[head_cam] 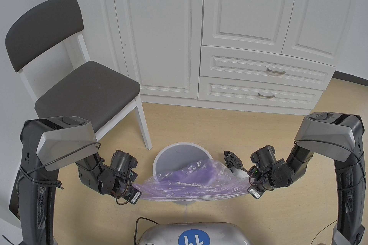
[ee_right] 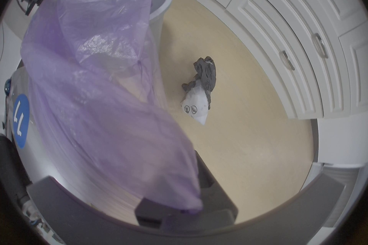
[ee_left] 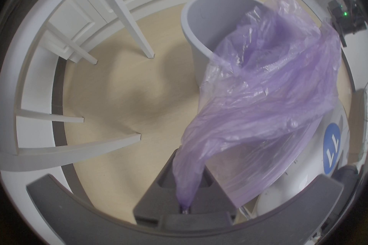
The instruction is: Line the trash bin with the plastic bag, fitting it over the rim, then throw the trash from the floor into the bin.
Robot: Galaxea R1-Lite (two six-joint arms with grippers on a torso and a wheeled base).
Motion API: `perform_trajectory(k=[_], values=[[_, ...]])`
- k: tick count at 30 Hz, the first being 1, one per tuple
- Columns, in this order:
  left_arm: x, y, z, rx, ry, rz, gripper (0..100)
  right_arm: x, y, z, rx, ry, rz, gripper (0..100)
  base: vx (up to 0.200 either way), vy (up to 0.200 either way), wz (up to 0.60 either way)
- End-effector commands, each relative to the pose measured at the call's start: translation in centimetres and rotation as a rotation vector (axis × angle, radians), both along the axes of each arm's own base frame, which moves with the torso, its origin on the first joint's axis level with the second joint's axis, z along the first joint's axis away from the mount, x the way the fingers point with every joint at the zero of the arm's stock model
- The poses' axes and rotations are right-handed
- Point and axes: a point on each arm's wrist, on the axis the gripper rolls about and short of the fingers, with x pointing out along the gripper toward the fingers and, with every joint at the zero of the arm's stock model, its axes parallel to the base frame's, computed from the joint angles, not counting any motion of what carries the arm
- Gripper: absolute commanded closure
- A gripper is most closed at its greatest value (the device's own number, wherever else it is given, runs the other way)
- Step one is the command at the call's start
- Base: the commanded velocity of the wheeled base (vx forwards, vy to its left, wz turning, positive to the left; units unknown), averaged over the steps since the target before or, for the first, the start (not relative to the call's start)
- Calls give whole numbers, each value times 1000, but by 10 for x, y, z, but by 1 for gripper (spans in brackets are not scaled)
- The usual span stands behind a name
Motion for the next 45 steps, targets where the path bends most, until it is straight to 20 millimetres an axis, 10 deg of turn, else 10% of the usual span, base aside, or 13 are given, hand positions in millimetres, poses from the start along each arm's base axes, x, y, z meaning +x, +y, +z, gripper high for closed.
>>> perform_trajectory(k=[1, 19, 39, 40, 45], values=[[5, -4, 8, 31, 11, -40, 100, 1, 0, 3, -42, 15, 57, 100, 0, 0, 0], [48, -32, 14, 294, 92, -58, 100, 47, 28, 17, -261, 175, 133, 100, 0, 0, 0], [-4, -26, 22, 227, 128, -123, 100, -3, 27, 23, -250, 149, 190, 100, 0, 0, 0], [-5, -26, 22, 226, 128, -123, 100, -5, 26, 23, -251, 148, 193, 0, 0, 0, 0], [-9, -26, 22, 225, 137, -125, 100, -11, 24, 21, -235, 133, 186, 0, 0, 0, 0]])
